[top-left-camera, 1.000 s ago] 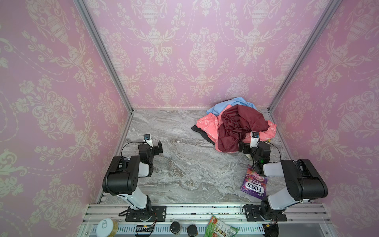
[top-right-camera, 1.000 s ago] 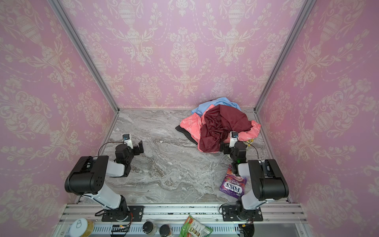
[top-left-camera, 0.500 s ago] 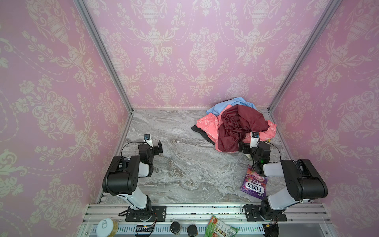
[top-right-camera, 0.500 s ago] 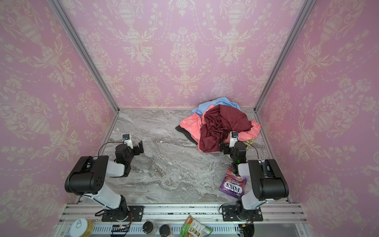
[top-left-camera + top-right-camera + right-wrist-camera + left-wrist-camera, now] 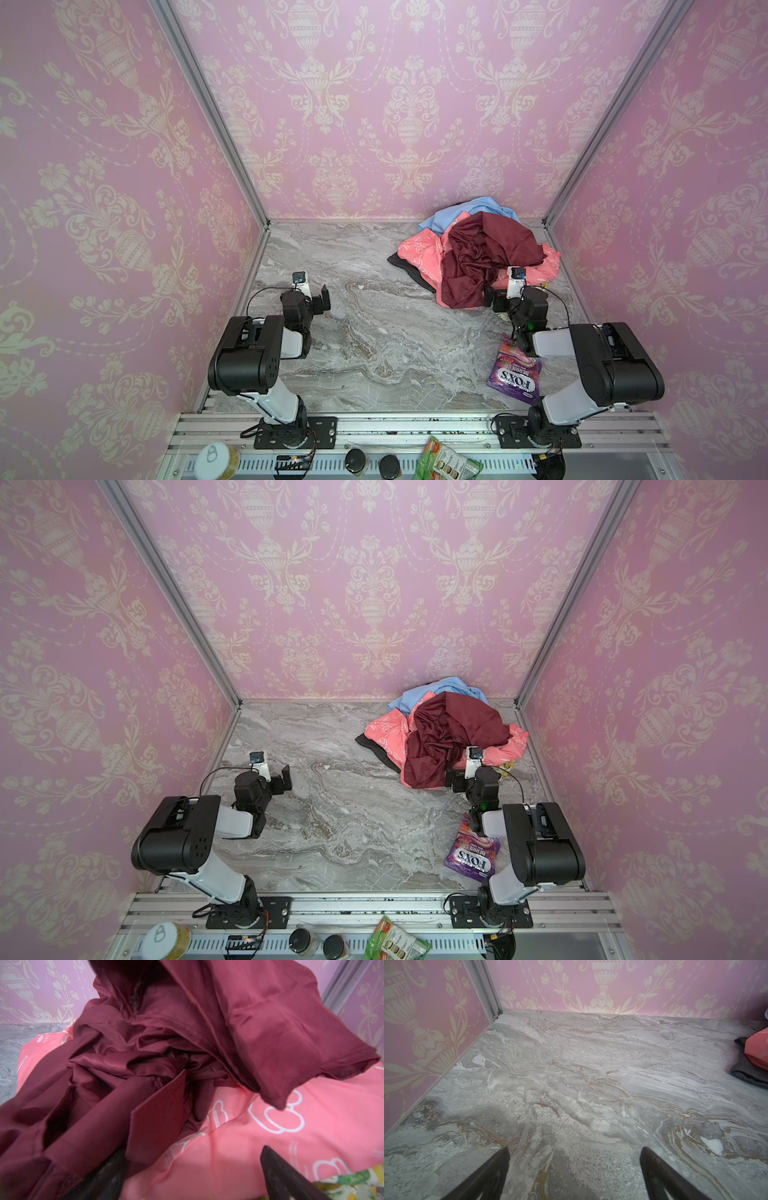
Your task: Pick out a specific cloth from the pile
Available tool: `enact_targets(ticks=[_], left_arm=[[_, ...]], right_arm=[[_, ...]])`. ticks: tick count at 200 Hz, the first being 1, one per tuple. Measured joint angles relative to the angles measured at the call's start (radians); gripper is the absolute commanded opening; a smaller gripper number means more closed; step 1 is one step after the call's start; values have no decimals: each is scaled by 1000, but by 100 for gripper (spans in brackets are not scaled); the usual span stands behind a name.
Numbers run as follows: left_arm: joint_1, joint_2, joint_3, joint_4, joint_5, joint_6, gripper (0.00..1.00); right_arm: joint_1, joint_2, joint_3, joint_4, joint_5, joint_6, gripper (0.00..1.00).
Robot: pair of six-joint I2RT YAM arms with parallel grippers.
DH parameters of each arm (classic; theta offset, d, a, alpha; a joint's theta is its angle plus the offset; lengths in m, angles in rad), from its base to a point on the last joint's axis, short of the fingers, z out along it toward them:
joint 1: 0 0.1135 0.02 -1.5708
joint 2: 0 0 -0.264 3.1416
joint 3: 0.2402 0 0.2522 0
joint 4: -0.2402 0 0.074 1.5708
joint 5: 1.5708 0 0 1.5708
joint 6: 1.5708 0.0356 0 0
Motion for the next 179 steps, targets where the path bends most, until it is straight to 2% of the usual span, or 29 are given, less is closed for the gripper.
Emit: enact_targets(ticks=[74,113,142,179], left_arm=[[-7,0,0,-1,0,8,99],[-21,-8,4,-22,-15,15,99],[-34,-84,69,-195,-82,14,99],[-72,-194,237,-461,-191,-19,99]], right_arm=[[1,-5,-11,14,1,0,100],[3,-148,-30,-77,28,1,100],[3,-305,-6,-224,89,21,100],[11,-451,103,-526,248,123,100]])
